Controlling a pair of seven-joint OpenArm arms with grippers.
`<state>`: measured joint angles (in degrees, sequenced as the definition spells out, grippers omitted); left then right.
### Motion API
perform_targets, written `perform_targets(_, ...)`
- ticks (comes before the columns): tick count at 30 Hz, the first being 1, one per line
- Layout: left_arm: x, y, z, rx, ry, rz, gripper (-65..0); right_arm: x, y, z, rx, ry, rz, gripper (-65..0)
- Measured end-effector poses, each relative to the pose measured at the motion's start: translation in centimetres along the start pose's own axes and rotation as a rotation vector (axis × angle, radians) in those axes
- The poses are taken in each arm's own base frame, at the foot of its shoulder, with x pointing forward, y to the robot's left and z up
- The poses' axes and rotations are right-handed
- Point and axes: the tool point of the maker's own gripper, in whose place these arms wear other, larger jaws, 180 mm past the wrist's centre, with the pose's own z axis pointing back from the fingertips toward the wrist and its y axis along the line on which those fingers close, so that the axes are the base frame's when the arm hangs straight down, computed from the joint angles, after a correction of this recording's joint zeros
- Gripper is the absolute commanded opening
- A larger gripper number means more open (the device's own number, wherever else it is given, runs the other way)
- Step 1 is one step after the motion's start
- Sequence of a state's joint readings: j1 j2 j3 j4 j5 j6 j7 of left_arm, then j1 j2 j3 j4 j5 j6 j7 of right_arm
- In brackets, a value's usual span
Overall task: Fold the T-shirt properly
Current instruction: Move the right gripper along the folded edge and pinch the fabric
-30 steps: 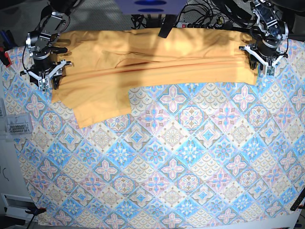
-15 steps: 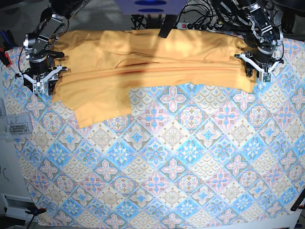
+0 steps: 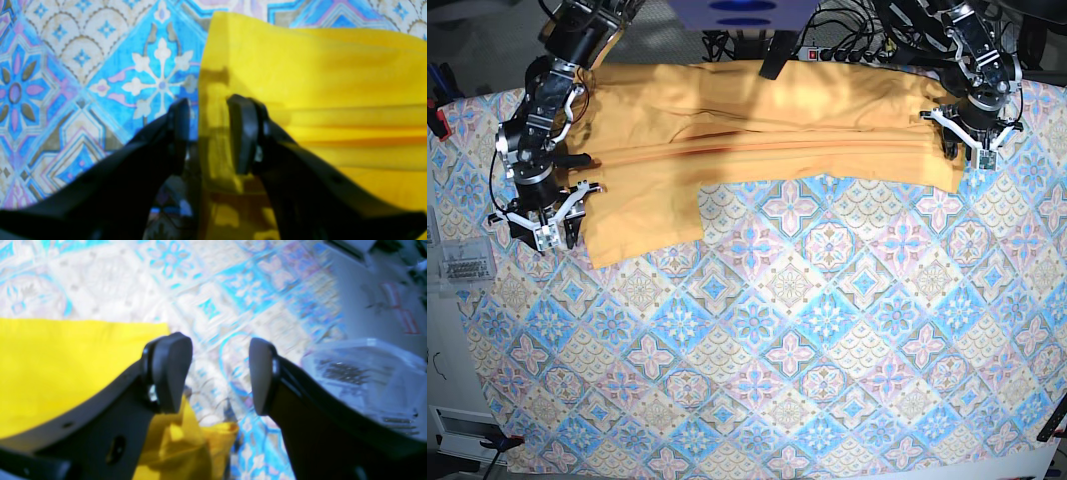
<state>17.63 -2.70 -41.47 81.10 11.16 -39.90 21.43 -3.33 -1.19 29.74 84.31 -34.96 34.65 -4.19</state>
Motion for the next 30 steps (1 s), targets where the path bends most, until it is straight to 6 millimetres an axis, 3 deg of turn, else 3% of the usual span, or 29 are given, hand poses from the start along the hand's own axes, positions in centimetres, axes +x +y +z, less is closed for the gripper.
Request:
perform_targets(4,-0.1,0.0,0.0,0.0,0.002,0.0,-43.1,0.5,0.8,-1.9,0.078,0.046,0.08,-35.0)
perform_targets(10,-0.1,0.0,0.1,0.0,0.001,0.0,-43.1,0.0,4.4,-4.2,0.231,0.086,0.047,-35.0)
perform_targets(18,-0.1,0.0,0.1,0.0,0.0,0.0,-43.1,-0.9,5.6,-5.8,0.283,0.146,0.004,-35.0)
perform_targets(25,-0.1,0.0,0.1,-0.001,0.0,0.002,-43.2,1.0,6.5,-8.1,0.327,0.108,-0.054,-35.0)
perform_targets(30,-0.2,0.0,0.2,-0.001,0.0,0.003,-43.2,-0.4,5.9,-8.8,0.345,0.153,-0.069,-35.0)
